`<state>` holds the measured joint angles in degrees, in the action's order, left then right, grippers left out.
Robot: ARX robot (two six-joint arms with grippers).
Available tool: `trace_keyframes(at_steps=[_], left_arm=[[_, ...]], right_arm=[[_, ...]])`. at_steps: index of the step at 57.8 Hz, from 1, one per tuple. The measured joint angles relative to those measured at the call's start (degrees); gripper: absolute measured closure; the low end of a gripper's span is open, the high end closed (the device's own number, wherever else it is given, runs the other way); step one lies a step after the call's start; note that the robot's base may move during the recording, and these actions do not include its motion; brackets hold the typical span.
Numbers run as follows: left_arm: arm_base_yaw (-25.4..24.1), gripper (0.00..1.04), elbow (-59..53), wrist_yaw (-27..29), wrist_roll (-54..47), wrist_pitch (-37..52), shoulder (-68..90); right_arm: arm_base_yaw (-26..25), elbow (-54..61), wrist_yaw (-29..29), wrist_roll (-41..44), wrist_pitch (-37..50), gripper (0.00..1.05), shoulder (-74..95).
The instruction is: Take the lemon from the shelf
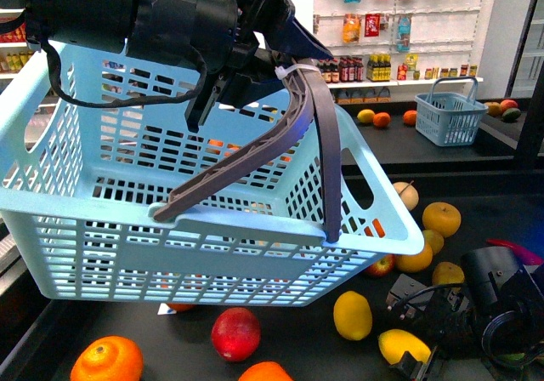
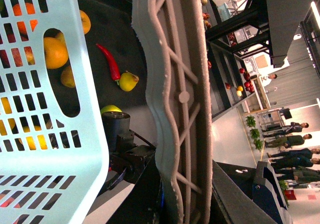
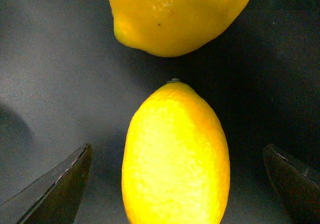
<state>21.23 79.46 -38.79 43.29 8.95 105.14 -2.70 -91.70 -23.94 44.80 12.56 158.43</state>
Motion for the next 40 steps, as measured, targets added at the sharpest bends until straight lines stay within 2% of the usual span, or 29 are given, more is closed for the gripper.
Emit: trace_keyframes(at_steps=[13, 28, 33, 40], left_arm=[[0.0, 0.91, 0.0, 0.0, 0.0, 0.0, 0.0], [0.0, 0.92, 0.0, 0.0, 0.0, 0.0, 0.0], [0.0, 0.92, 0.0, 0.02, 0.0, 0.0, 0.0], [0.0, 0.92, 0.0, 0.0, 0.0, 0.0, 0.0]], right_arm=[[0.76, -1.2, 0.66, -0.44, 0.0, 0.03, 1.68], [0.92, -0.9, 1.55, -1.44, 0.83, 0.43, 1.77], [0.7, 0.04, 1.9, -1.79, 1.66, 0.51, 1.25], [0.07, 2.47, 1.9, -4.37, 4.2, 0.53, -0.81]])
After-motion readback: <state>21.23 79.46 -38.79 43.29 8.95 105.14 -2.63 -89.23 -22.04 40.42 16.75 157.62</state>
